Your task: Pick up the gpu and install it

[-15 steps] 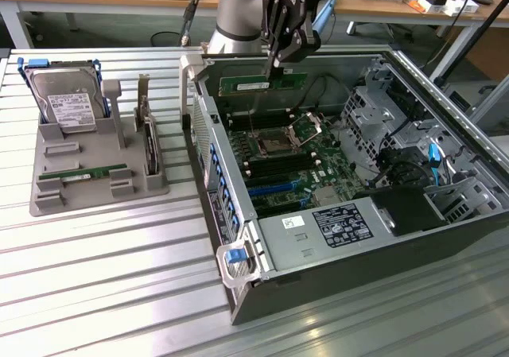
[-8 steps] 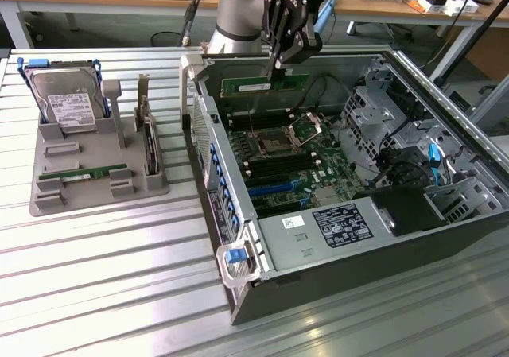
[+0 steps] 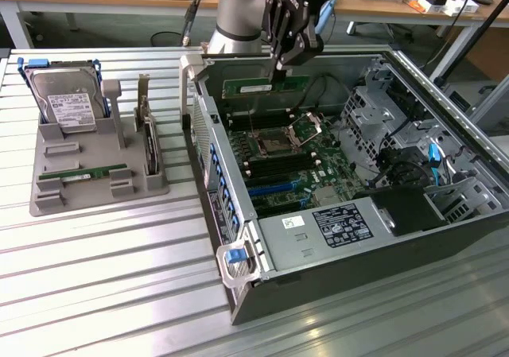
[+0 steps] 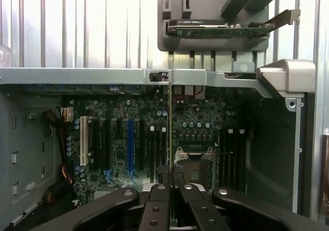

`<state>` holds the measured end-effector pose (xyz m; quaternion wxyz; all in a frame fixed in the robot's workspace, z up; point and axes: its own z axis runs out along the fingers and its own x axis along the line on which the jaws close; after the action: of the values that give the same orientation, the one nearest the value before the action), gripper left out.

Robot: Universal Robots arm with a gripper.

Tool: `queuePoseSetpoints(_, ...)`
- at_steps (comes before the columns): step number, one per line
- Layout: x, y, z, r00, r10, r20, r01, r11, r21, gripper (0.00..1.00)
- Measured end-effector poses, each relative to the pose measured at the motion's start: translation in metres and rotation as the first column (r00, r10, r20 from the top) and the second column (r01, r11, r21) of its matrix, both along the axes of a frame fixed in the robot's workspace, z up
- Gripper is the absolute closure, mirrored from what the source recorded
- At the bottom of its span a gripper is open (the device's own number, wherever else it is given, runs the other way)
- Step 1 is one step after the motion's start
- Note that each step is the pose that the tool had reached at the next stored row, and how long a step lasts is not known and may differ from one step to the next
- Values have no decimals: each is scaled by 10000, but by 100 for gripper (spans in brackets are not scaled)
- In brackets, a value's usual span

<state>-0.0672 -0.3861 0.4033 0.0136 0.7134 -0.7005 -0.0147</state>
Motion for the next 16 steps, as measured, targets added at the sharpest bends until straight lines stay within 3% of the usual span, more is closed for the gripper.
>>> queuePoseSetpoints(16,83,0,-44,10000,0,-1,0,10000,-5,88)
